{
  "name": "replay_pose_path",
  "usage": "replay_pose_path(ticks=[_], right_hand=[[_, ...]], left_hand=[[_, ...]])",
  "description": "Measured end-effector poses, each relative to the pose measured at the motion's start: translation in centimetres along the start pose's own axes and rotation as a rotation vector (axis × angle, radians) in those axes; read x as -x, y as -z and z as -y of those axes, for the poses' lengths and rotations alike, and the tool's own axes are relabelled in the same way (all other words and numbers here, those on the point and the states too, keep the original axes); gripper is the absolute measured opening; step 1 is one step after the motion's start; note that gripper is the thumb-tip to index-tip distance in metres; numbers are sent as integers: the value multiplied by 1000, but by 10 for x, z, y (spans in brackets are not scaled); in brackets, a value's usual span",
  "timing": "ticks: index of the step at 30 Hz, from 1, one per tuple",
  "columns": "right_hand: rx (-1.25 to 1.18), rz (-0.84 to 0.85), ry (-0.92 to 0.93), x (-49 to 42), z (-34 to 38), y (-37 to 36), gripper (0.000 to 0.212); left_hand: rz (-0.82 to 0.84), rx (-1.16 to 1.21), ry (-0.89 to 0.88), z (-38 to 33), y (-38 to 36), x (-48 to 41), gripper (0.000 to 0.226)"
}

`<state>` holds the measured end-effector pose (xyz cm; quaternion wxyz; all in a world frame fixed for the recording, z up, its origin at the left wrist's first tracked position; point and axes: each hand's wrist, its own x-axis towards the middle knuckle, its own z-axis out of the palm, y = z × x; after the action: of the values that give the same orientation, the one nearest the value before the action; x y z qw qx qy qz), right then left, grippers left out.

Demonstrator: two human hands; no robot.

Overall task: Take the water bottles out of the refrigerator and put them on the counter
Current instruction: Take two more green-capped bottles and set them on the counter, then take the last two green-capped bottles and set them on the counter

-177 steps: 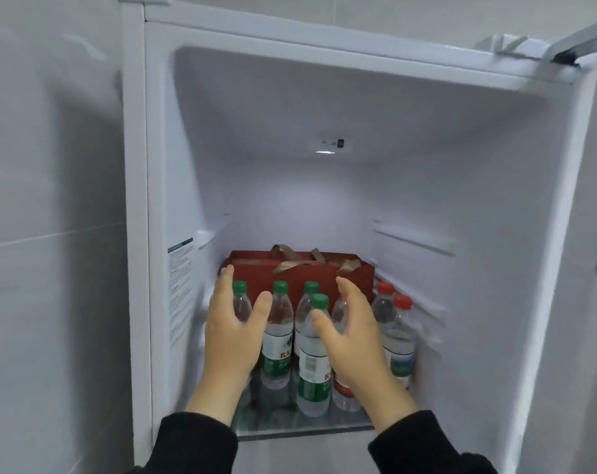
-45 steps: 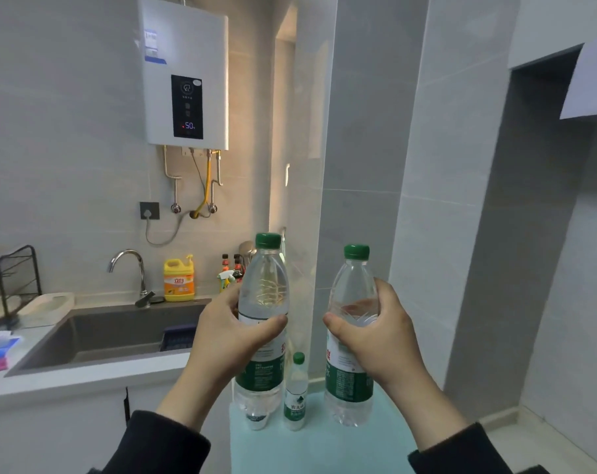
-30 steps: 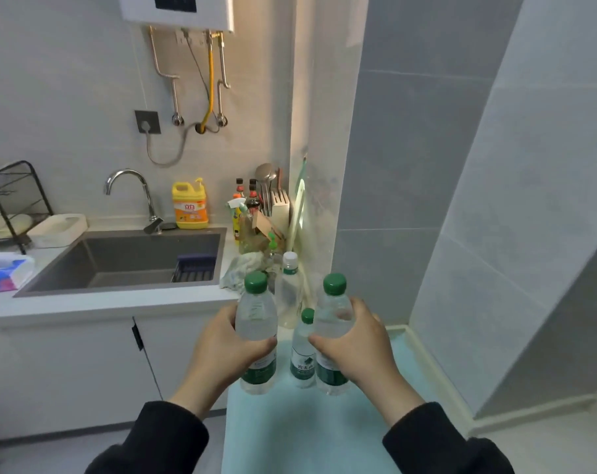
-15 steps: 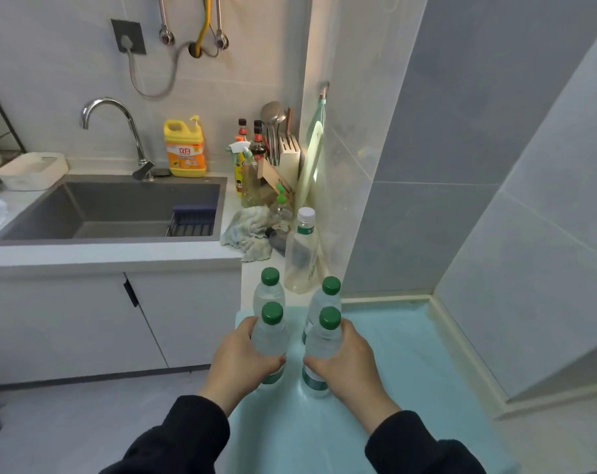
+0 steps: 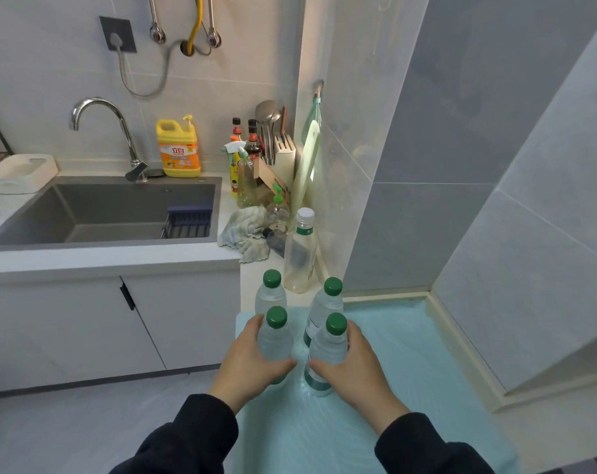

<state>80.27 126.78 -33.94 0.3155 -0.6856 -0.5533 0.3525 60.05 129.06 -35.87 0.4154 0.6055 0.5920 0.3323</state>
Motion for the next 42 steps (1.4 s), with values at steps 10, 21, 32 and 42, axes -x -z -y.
replay_pose_path(ticks=[10, 21, 32, 42], right_hand=[[112, -328, 539, 11, 150, 56, 99], [-159, -161, 1024, 94, 306, 46, 95], [-412, 363, 1385, 270, 397, -27, 96], [-617, 768, 1655, 507, 429, -96, 89]], left_hand=[[-399, -201, -470, -111, 150, 23, 114], [-882, -451, -580, -213, 264, 192, 105], [-1370, -811, -327, -252, 298, 457, 102], [-1762, -992, -48, -252, 270, 716, 103]])
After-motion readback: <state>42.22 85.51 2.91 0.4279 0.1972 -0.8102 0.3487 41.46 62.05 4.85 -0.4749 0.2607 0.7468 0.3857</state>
